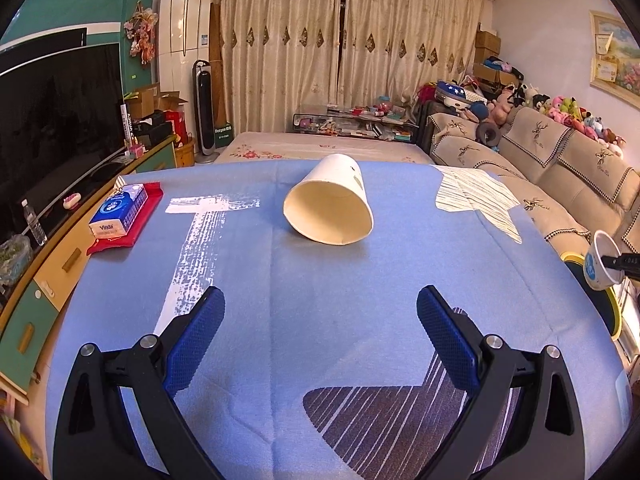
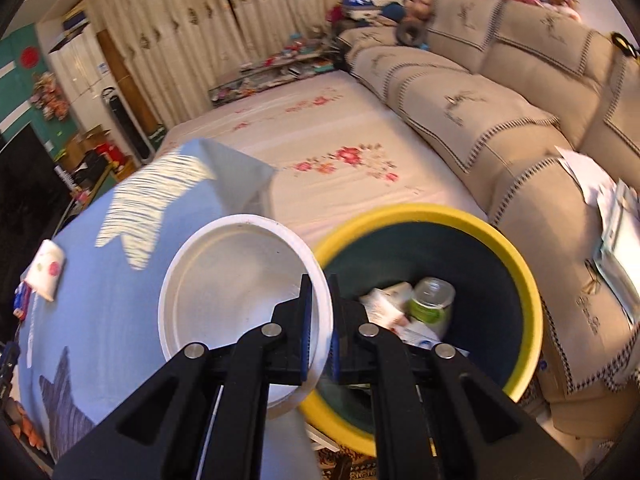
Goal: Collect trash
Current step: 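Carry the white bowl over the bin and open the right gripper, then move the left gripper to the paper cup and grasp its rim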
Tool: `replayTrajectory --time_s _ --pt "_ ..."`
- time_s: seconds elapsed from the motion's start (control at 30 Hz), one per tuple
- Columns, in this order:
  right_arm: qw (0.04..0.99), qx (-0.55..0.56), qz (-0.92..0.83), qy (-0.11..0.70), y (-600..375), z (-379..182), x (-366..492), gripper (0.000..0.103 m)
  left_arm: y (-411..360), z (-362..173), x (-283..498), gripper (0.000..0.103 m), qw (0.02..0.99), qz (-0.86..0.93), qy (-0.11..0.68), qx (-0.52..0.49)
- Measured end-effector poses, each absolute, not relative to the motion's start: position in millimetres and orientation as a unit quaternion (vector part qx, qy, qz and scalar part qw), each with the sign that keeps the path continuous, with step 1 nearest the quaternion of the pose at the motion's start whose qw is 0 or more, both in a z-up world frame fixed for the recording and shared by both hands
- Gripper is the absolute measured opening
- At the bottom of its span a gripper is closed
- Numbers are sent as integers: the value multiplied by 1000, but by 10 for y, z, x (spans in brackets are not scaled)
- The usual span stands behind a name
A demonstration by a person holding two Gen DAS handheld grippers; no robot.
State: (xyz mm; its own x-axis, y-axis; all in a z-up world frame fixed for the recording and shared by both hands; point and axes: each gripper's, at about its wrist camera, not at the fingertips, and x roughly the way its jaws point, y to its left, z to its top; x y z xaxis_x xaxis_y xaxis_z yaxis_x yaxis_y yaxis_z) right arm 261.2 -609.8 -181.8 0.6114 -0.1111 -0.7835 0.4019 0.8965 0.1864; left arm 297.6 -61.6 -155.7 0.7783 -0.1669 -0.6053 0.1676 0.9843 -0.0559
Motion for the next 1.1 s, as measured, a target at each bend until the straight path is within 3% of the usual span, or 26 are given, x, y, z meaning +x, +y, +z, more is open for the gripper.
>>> replayTrajectory --time_s 0.23,0.33,0.4,0.83,1.1 --pt "857 195 -179 443 -6376 -2176 2635 11 -614 -1564 3000 95 941 -87 327 1" --pt "851 204 -193 444 -6440 -2245 2633 24 -601 -1566 3012 95 941 -87 328 -2" --pt "851 205 -198 440 -6462 -2247 2625 26 -603 -1563 3007 95 941 -87 327 -1" --pt "898 197 -160 359 -5856 -1749 2373 38 -689 -1552 2945 95 942 -92 322 9" --pt "930 129 -128 319 -5292 -1576 2263 43 -869 -1501 3004 95 928 -119 353 14"
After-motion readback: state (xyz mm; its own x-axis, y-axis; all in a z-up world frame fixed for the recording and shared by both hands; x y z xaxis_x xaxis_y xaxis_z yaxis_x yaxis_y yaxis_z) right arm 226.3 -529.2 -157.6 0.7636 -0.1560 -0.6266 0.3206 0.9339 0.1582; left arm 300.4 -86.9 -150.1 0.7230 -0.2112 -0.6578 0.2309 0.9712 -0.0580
